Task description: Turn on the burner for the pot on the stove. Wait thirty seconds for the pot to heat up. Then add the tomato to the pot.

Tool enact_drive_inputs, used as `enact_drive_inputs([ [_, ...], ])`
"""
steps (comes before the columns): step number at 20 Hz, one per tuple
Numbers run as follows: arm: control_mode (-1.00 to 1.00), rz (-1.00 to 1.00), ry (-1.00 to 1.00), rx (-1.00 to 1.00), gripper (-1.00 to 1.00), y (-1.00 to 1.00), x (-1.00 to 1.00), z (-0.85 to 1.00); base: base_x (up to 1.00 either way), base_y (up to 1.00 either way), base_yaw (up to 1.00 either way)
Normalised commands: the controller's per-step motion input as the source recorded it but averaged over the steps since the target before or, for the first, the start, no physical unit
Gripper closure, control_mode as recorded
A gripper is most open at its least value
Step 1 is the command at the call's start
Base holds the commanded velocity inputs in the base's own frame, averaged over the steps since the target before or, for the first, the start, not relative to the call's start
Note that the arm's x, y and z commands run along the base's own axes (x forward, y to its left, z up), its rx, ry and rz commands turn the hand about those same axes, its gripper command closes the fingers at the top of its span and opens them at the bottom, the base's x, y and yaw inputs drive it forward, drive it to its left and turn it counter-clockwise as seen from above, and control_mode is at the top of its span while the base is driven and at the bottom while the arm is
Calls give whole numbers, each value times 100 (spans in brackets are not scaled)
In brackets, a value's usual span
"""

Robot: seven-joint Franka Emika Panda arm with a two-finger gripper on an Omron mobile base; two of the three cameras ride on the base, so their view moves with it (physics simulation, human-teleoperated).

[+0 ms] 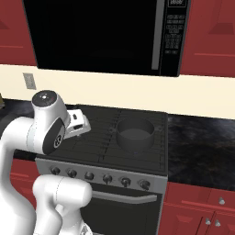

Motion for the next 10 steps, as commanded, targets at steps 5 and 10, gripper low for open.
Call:
enact_drive_inputs([
  [5,-100,0,0,0,-100,0,0,0,0,0,0],
  [10,-100,0,0,0,-100,0,0,0,0,0,0],
])
